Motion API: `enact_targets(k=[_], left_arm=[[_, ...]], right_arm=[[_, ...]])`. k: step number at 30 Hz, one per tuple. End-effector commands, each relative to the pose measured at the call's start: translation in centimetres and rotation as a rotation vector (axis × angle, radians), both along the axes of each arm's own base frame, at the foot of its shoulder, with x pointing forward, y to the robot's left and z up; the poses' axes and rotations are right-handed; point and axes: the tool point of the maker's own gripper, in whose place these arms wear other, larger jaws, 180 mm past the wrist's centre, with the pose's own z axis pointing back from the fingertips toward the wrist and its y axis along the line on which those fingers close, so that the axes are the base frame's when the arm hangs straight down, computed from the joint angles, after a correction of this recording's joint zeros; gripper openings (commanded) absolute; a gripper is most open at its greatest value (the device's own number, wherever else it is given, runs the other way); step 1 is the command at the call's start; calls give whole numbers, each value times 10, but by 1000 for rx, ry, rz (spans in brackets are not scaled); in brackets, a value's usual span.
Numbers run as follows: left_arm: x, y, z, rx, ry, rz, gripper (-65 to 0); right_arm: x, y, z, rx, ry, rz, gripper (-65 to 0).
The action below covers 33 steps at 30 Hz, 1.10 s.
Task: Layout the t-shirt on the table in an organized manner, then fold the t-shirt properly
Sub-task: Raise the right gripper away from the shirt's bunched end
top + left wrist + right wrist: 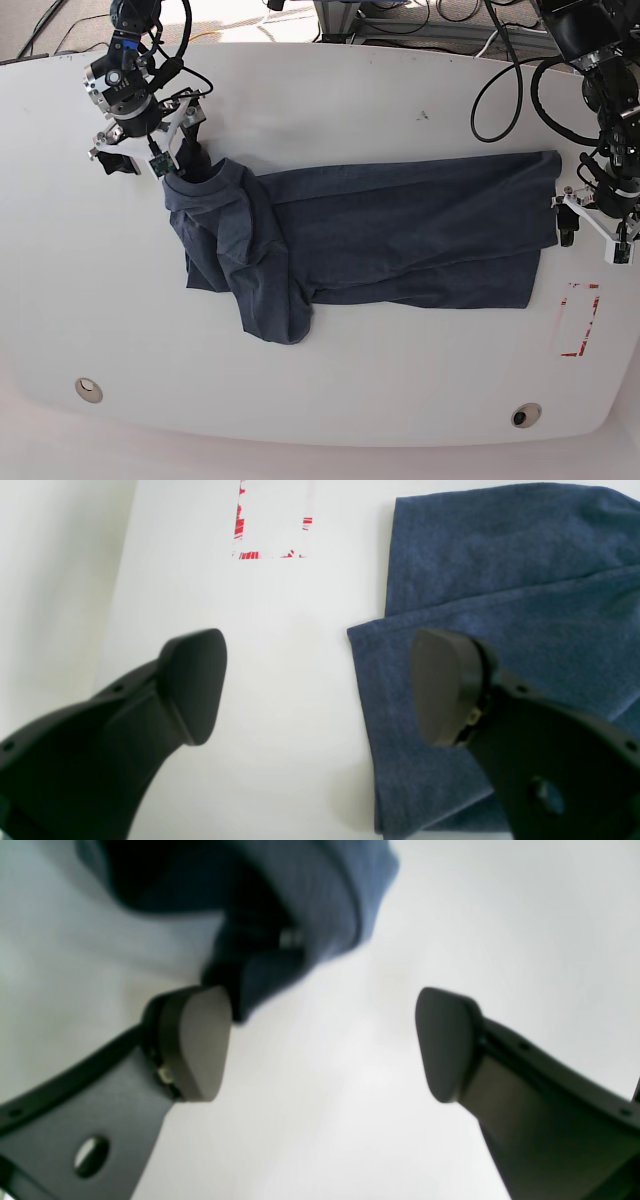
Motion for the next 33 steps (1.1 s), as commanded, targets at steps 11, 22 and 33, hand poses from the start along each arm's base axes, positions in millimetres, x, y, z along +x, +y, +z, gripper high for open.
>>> enact_targets(k=[11,22,33], left_arm=[[11,3,12,11,-41,-11,-122],[18,-1,10,0,-38,-23,-122],[19,-2,9,-2,-38,-23,-122]], right_arm=[[25,-33,31,-49,-119,-55,-95],[83,-85,92,-242,-273,-75,-95],[142,-41,133,-163,-441,-24,-95]])
